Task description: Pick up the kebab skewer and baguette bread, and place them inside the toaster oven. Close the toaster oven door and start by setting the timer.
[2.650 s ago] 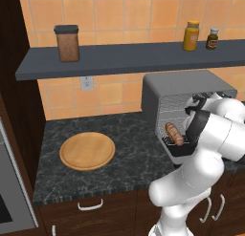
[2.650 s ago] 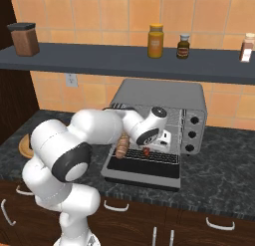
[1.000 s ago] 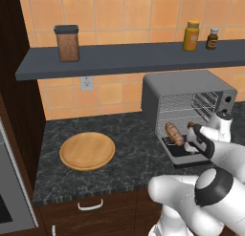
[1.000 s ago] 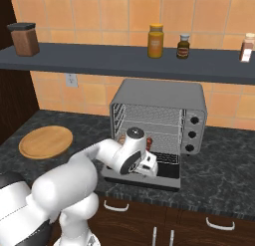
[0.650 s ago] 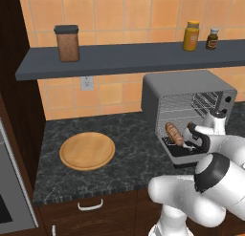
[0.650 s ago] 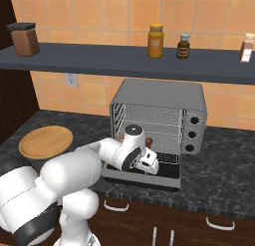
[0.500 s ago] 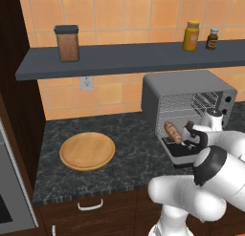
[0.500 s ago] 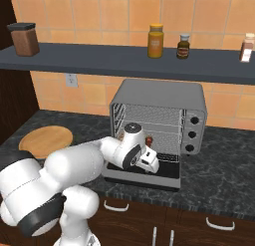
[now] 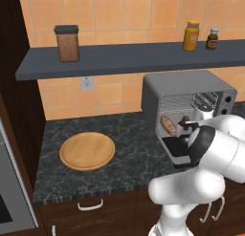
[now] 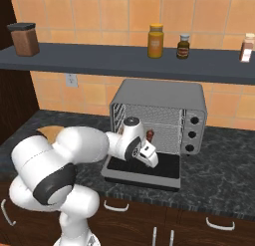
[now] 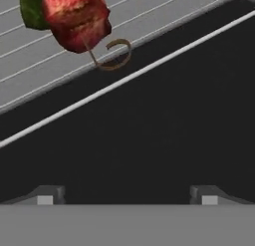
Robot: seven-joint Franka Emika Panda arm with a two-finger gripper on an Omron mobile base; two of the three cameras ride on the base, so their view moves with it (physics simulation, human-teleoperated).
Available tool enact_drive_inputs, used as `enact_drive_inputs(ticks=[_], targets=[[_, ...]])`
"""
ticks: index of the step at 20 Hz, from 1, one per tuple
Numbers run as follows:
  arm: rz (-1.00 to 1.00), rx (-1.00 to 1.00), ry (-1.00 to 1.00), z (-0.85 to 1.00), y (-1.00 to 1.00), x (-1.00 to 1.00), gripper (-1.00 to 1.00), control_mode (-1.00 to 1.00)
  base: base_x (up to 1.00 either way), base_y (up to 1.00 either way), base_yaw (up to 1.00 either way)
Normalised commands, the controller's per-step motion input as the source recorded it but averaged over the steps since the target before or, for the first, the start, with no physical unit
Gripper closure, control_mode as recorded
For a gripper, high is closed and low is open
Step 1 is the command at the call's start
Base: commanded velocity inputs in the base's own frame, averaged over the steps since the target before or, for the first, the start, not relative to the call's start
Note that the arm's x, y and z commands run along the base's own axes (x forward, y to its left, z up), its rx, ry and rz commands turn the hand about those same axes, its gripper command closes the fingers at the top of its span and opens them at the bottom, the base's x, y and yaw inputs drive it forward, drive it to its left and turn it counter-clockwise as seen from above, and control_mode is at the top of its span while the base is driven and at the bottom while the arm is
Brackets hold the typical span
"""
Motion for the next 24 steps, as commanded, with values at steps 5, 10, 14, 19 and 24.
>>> enact_drive_inputs(ticks=[5,10,14,19,24], targets=[[-0.18,0.0,0.0,0.0,-0.01,0.49,-1.0,-1.0,0.0,0.0,0.0],[-0.16,0.0,0.0,0.0,0.0,0.43,-1.0,-1.0,0.0,0.0,0.0],[-0.12,0.0,-0.01,-0.01,0.0,0.24,-1.0,-1.0,0.0,0.0,0.0],[-0.08,0.0,-0.03,-0.02,0.0,0.2,-1.0,-1.0,0.0,0.0,0.0],[-0.05,0.01,-0.04,0.0,0.0,0.11,-1.0,-1.0,0.0,0.0,0.0]])
